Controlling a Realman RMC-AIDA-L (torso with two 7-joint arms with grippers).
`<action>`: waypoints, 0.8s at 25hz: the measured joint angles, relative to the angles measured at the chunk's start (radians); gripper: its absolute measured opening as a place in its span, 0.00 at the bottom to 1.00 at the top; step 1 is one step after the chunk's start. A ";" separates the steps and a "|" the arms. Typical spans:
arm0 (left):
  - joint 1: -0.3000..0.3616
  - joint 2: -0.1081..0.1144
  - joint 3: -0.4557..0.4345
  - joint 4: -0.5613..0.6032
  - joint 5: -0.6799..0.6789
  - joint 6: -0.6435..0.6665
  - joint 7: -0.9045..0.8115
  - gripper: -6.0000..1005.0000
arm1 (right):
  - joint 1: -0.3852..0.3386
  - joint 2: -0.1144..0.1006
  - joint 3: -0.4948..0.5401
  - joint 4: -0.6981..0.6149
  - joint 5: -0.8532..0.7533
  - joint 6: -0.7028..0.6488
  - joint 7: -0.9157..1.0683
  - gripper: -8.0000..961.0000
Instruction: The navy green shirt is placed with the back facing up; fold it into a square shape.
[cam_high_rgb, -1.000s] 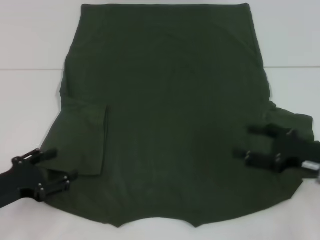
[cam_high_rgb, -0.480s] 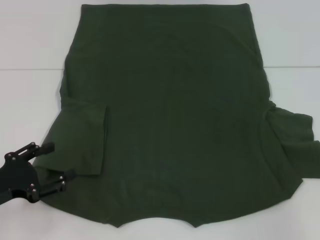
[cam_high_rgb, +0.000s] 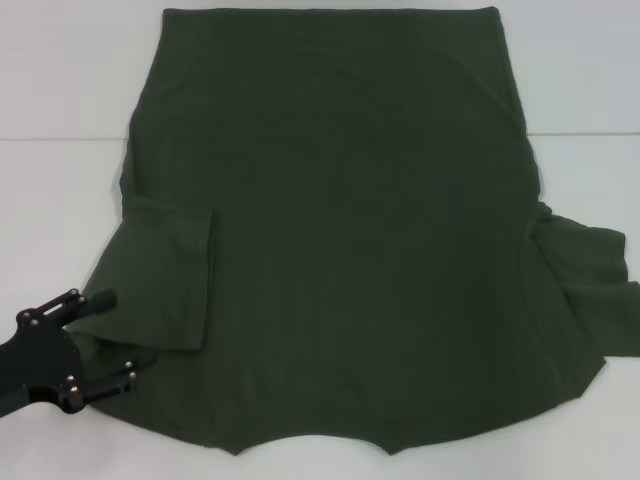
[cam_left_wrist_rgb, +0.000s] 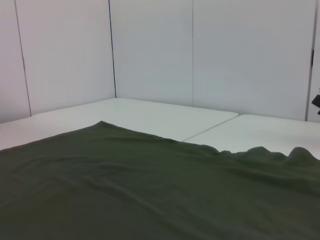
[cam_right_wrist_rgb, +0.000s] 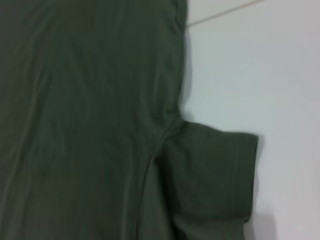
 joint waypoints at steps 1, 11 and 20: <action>0.002 0.000 0.000 0.000 0.001 0.000 0.000 0.85 | 0.005 0.001 -0.008 0.020 -0.006 0.018 0.000 0.96; 0.006 -0.010 0.000 -0.007 0.002 0.000 0.008 0.85 | 0.039 -0.026 -0.084 0.239 -0.008 0.167 -0.010 0.95; 0.006 -0.011 -0.001 -0.029 -0.002 -0.010 0.027 0.85 | 0.047 -0.015 -0.106 0.289 -0.005 0.251 -0.043 0.95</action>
